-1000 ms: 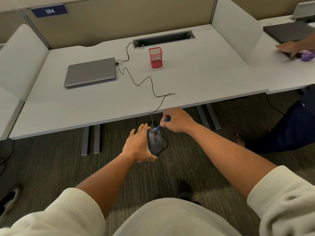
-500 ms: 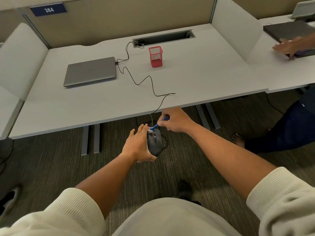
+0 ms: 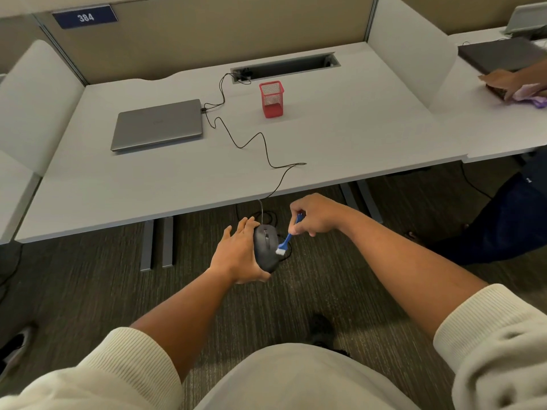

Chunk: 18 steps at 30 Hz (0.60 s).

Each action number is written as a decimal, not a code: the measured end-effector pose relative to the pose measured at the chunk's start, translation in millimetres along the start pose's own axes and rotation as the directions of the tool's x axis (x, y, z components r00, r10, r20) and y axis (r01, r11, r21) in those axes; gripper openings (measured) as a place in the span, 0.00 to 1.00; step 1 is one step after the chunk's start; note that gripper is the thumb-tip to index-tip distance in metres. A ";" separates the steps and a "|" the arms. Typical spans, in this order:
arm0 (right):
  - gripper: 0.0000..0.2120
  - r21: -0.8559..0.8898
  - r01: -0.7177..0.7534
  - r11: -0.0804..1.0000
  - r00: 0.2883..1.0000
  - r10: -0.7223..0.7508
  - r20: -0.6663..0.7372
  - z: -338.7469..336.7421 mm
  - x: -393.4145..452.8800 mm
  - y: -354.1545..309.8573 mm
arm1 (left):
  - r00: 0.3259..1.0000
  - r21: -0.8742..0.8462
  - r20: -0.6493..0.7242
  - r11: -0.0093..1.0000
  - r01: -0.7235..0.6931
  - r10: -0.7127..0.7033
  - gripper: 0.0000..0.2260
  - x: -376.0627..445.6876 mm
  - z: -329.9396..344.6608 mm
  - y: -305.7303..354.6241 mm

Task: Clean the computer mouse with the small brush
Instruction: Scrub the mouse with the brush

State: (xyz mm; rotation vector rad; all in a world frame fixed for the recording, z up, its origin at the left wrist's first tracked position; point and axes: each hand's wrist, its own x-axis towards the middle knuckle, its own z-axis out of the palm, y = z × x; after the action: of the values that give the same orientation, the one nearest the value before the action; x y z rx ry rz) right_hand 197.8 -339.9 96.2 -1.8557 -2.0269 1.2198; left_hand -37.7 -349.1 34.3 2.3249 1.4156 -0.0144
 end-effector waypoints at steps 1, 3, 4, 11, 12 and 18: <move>0.07 0.007 -0.001 1.000 1.000 0.001 -0.016 -0.7 0.7 2.9 | 1.000 -0.006 0.000 1.000 0.003 -0.003 0.57 0.2 -0.4 -0.9; 0.07 0.022 0.004 1.000 0.994 -0.002 -0.110 1.1 3.2 5.0 | 1.000 -0.013 -0.002 1.000 0.003 -0.003 0.58 0.8 -1.3 -1.3; 0.07 0.021 0.006 1.000 0.987 -0.002 -0.163 3.3 4.7 4.7 | 1.000 -0.017 -0.003 1.000 0.002 -0.002 0.58 0.8 -1.7 -1.3; 0.05 0.093 0.026 0.995 1.000 -0.027 0.011 6.0 1.4 10.5 | 1.000 -0.028 -0.004 1.000 0.010 -0.010 0.58 0.9 1.4 -9.8; 0.06 0.086 0.026 0.996 0.996 -0.033 0.083 5.3 0.1 11.7 | 1.000 -0.036 -0.006 0.999 0.015 -0.016 0.58 0.7 2.5 -11.4; 0.05 0.122 0.054 0.991 0.998 -0.048 -0.049 13.7 7.1 17.0 | 1.000 -0.047 -0.006 0.999 -0.004 0.003 0.58 4.4 3.4 -14.2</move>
State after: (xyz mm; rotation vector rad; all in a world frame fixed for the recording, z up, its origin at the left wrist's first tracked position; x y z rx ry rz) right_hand 201.2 -341.4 73.5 -1.7483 -1.9169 1.2468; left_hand -47.0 -340.9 25.4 2.2913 1.3999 0.0262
